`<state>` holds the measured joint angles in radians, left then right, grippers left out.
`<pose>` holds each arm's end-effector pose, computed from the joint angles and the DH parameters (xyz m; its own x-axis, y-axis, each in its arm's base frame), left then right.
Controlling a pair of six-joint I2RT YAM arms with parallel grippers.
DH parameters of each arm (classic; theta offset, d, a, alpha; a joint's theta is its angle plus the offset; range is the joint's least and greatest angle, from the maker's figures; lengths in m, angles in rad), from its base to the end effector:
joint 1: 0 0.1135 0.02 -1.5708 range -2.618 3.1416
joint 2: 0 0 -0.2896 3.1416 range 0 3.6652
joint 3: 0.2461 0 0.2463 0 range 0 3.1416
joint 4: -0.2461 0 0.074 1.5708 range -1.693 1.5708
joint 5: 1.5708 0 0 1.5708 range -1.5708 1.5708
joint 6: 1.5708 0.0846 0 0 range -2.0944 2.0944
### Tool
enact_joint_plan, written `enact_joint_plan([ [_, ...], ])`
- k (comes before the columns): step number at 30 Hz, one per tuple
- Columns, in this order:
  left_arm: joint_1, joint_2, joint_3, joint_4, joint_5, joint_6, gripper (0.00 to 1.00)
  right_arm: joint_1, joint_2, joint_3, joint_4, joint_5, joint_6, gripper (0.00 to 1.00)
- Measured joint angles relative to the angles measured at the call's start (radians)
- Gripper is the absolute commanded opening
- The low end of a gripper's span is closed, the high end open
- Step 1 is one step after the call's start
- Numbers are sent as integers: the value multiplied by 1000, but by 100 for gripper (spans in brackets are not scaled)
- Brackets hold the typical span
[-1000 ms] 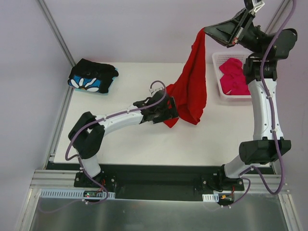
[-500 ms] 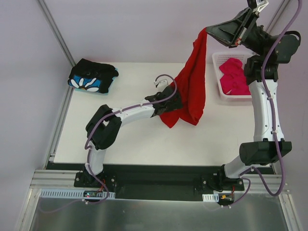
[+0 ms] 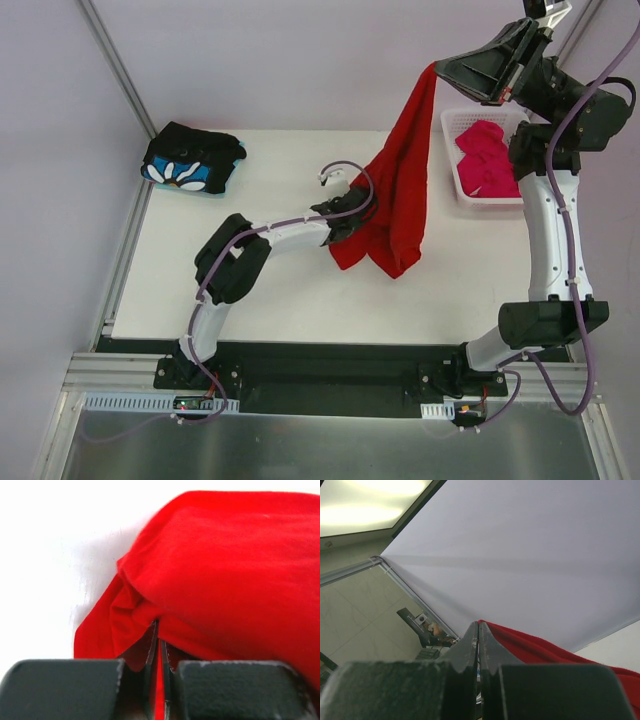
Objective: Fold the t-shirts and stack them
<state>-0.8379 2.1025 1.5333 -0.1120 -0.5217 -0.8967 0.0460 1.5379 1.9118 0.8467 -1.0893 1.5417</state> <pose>0.3758 -0.3544 0.1921 -0.5641 -0.3858 -0.7301 -0.0886 0.9073 -0.4110 0.2461 0.0864 0.6524 -0.2976 0.4497 -0.8421 -0.9474 -0.0301 0.3187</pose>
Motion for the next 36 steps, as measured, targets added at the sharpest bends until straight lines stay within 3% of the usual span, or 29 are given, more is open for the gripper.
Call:
enact_joint_plan([
  [1,0,6,0,1,-3,-4,0,1,-2,0,8,0,5,1],
  [3,0,15,0,2,-10,-8,16,6,-3,0,24,0,16,1],
  [7,0,16,-1,8,-14,-13,28,16,-11,-16,46,0,28,1],
  [12,0,0,-57,29,-15,-26,51,21,-19,-32,60,-1,29,1],
  [22,-16,-110,-217,54,-11,-52,56,22,-19,-32,63,-8,28,1],
  [24,-26,-150,-253,58,-9,-66,68,22,-18,-32,63,-14,27,1],
  [26,-28,-190,-281,55,-4,-76,75,22,-18,-32,63,-18,26,1],
  [28,-24,-230,-306,57,17,-87,75,22,-18,-32,63,-21,26,1],
  [31,24,-327,-406,145,133,-97,75,22,-18,-32,63,-25,26,1],
  [36,191,-454,-664,435,391,-94,70,22,-16,-32,63,-27,25,1],
])
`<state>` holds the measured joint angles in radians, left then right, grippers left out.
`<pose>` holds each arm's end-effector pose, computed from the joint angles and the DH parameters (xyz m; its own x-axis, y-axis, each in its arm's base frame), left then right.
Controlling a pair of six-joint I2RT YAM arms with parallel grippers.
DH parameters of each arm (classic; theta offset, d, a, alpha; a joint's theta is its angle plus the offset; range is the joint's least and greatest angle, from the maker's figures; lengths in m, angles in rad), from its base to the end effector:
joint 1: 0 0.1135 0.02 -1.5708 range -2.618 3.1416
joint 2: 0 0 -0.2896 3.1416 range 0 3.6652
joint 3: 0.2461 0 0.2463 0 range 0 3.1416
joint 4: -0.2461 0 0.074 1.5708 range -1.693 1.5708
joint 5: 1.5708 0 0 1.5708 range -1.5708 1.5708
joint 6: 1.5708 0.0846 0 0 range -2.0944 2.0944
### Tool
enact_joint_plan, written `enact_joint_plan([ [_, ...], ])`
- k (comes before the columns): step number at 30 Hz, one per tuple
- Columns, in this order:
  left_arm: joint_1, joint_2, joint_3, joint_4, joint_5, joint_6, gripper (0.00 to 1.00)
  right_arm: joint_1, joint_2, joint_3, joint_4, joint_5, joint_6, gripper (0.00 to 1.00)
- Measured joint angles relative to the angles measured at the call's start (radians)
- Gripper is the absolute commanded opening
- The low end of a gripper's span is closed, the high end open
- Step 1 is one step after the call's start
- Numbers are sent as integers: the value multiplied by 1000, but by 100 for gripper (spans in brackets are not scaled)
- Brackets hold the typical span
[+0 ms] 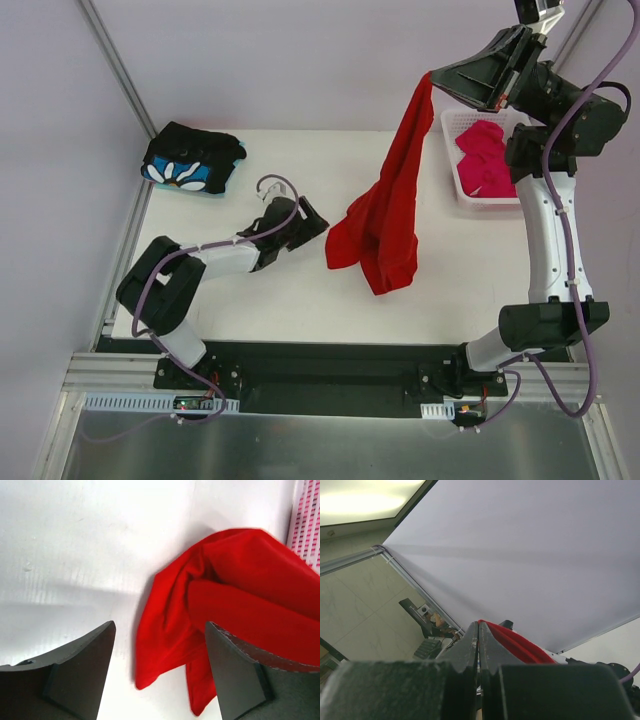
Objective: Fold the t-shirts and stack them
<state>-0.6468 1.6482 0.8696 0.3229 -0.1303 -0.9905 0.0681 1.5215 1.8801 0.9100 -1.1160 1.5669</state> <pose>0.3229 -0.2301 0.2077 -0.6144 -0.5751 -0.5401 -0.0171 0.6942 -0.7196 0.2357 0.0923 0.6489 -0.2929 0.4203 -0.8588 -0.9536 -0.0633 0.2943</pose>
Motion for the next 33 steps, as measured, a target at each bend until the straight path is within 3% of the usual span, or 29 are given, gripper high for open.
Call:
enact_joint_plan([
  [2,40,-2,-62,85,74,41,68,0,3,0,0,0,0,1],
  [5,15,-24,-147,193,143,138,68,0,11,0,0,0,0,1],
  [10,-128,-115,-225,306,150,363,89,0,36,19,-1,-2,0,1],
  [16,-159,-113,-234,459,184,553,89,0,62,47,-6,-6,-6,1],
  [19,-154,-69,-323,686,181,630,88,0,69,54,-8,-11,-8,1],
  [22,-151,17,-403,808,178,698,79,0,73,58,-9,-13,-16,1],
  [23,-150,44,-408,818,180,719,73,0,74,58,-10,-15,-19,1],
  [24,-150,62,-408,826,183,730,76,0,76,59,-10,-17,-24,1],
  [26,-143,102,-405,872,205,753,97,1,81,63,-12,-19,-27,1],
  [33,-63,285,-296,938,398,709,99,22,115,63,-1,-27,-22,1],
])
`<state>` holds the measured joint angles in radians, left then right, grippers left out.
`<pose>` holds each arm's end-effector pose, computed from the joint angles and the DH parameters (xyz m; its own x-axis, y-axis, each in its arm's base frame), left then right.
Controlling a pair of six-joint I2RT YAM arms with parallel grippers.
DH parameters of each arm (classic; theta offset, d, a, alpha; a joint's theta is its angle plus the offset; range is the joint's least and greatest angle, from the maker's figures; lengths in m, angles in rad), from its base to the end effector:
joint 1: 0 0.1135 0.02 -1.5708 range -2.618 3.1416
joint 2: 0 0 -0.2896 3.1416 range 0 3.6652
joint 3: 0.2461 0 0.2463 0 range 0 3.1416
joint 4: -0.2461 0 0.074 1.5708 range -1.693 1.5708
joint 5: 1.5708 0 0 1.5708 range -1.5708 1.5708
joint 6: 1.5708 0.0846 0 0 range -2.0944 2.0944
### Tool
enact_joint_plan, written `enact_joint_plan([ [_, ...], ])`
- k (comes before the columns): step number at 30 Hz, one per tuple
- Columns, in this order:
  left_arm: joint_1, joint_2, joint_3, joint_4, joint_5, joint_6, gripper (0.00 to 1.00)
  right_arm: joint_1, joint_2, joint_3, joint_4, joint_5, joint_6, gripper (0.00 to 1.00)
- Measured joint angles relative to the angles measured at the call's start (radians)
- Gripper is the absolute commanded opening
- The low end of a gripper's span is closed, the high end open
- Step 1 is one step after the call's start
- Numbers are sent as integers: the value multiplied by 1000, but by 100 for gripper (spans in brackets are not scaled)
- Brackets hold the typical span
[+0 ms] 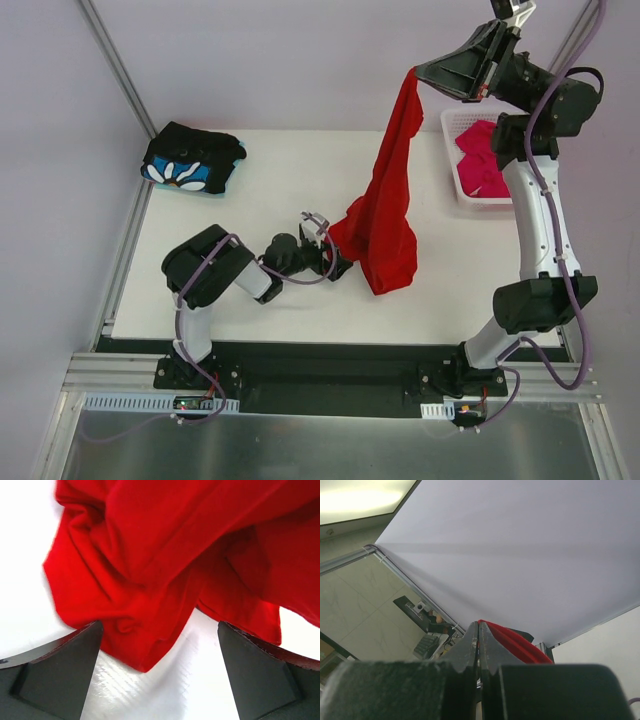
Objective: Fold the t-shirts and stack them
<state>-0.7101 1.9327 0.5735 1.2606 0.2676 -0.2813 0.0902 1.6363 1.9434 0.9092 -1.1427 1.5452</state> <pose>0.2783 -0.2687 0.1481 -0.3016 -0.0937 -0.9488 0.7750 0.5556 -0.3013 0.2783 0.1025 0.6342 -0.3279 0.3870 -0.8618 -0.9427 -0.0746 0.3252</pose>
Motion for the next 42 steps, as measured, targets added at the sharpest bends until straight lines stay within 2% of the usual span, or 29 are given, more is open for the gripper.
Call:
enact_joint_plan([
  [11,24,-44,-5,15,59,19,99,6,14,21,-10,-14,-5,1],
  [18,23,-50,68,21,111,-1,99,-24,29,155,-167,-23,-109,1],
  [28,-19,96,222,34,170,-51,99,-28,27,166,-208,-25,-142,1],
  [34,-44,114,249,29,166,-32,99,-28,27,166,-209,-24,-140,1],
  [42,-49,114,249,12,72,39,99,-27,27,166,-188,-24,-123,1],
])
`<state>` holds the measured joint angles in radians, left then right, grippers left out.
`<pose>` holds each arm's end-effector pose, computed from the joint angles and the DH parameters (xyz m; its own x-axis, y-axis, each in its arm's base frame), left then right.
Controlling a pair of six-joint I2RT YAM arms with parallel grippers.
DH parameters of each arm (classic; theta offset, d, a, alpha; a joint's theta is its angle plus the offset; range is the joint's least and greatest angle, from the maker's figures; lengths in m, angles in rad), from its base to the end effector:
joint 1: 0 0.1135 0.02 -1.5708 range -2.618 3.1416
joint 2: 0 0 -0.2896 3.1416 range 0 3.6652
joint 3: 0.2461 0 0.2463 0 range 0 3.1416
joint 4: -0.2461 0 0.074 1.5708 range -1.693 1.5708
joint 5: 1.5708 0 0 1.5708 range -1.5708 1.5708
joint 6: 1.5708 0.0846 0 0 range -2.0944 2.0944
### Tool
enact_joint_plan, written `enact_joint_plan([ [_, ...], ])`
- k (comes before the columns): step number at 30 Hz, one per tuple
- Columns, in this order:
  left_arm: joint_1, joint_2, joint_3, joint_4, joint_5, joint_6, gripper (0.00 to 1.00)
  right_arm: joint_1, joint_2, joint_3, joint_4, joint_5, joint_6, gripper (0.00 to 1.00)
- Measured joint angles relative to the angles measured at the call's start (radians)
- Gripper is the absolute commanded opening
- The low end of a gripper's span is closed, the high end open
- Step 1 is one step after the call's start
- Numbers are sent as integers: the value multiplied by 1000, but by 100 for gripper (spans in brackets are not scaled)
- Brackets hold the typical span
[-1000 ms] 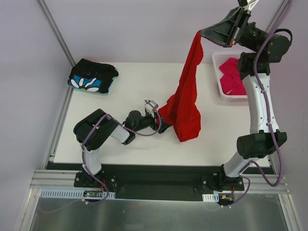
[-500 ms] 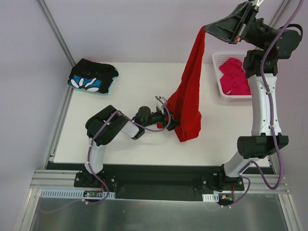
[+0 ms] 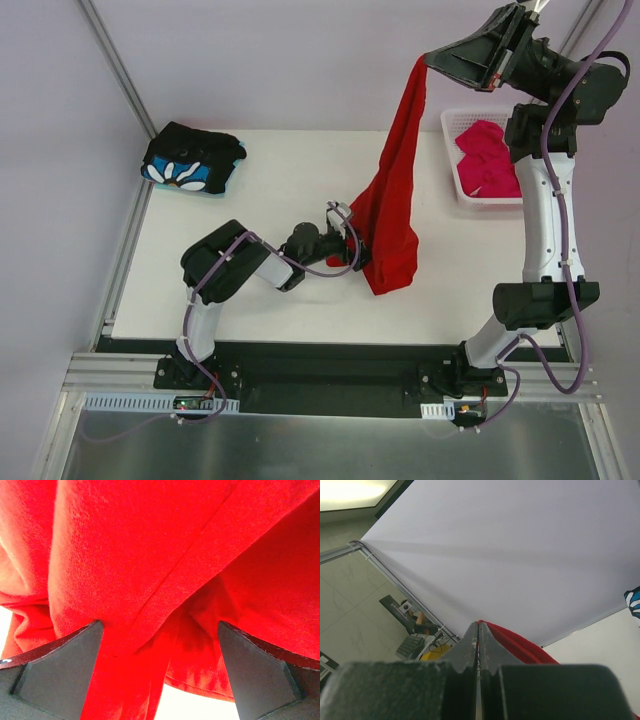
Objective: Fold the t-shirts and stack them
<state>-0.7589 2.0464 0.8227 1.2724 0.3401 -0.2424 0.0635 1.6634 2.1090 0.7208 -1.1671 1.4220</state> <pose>0.3026 -0.3259 0.1742 -0.1795 -0.1417 -0.9735 0.8729 0.4334 -0.2240 0.2732 0.0953 0.6575 -0.2458 0.3736 -0.8944 -0.9646 -0.0030 0.2638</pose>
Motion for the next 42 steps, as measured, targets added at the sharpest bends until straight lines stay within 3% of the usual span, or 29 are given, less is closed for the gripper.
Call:
enact_joint_plan([
  [8,-26,-1,-3,-50,-97,26,98,17,0,0,39,1,32,1],
  [13,-24,-1,-3,-50,-142,21,87,28,0,0,49,1,41,1],
  [16,-19,-1,-4,-51,-167,10,64,31,0,0,56,1,45,1],
  [17,-18,-1,-5,-50,-176,5,49,32,0,0,60,1,48,1],
  [19,-11,-1,-10,-51,-193,-7,31,32,0,0,64,1,55,1],
  [21,-5,-3,-21,-51,-212,-15,0,33,0,0,72,1,62,1],
  [34,14,-166,-70,-226,-296,-64,0,34,-2,-14,96,3,80,1],
  [38,14,-325,-36,-495,-319,-53,0,33,-16,-43,98,3,79,1],
  [42,14,-476,146,-867,-361,-23,0,27,-74,-132,41,2,6,1],
])
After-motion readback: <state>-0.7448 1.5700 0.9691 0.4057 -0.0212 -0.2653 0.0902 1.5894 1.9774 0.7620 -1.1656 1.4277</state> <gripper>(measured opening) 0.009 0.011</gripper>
